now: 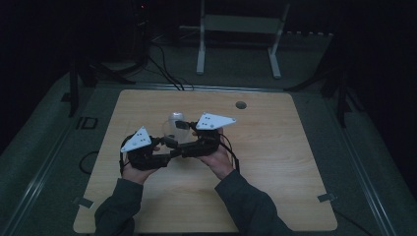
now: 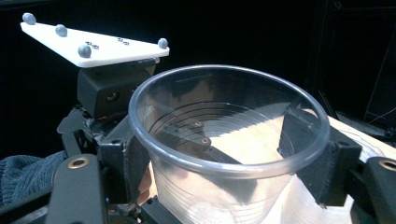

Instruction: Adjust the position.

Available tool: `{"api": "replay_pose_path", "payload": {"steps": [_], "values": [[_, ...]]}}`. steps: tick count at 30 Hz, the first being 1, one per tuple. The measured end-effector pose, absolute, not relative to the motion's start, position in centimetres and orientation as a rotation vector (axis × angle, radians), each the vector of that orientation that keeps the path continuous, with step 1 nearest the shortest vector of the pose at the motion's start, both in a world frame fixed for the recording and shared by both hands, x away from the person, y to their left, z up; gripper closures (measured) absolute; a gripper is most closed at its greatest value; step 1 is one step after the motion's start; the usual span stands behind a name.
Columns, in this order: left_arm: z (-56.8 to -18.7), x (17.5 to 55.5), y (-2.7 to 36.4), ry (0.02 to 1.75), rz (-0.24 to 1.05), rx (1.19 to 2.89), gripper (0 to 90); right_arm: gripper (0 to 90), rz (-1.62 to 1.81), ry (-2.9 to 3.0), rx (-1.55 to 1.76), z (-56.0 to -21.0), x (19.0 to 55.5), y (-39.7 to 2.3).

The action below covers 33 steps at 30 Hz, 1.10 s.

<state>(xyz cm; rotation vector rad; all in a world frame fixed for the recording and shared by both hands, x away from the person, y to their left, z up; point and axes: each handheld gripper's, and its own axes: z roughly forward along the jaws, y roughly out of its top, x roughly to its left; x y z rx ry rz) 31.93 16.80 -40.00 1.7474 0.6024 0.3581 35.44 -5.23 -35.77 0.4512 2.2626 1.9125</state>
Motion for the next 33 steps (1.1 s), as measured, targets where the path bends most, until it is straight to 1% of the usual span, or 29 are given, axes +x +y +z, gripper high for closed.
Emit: {"api": "replay_pose_path", "payload": {"steps": [3,8,10,19,33], "values": [[-39.98,31.94,16.78,0.599,0.362,1.756,41.3,28.4,1.907,2.265,0.448,-35.76,35.42,-5.26],[-39.88,31.86,16.57,0.614,0.394,1.782,30.2,29.2,1.889,2.264,0.449,-35.79,35.43,-5.26],[-39.85,31.84,16.57,0.618,0.402,1.789,28.4,29.2,1.877,2.263,0.445,-35.81,35.41,-5.27],[-39.67,31.76,16.91,0.634,0.448,1.802,25.6,29.3,1.824,2.261,0.468,-35.92,35.65,-5.58],[-39.6,31.54,17.42,0.652,0.472,1.79,25.3,29.3,1.761,2.247,0.469,-36.18,35.73,-6.07]]}}
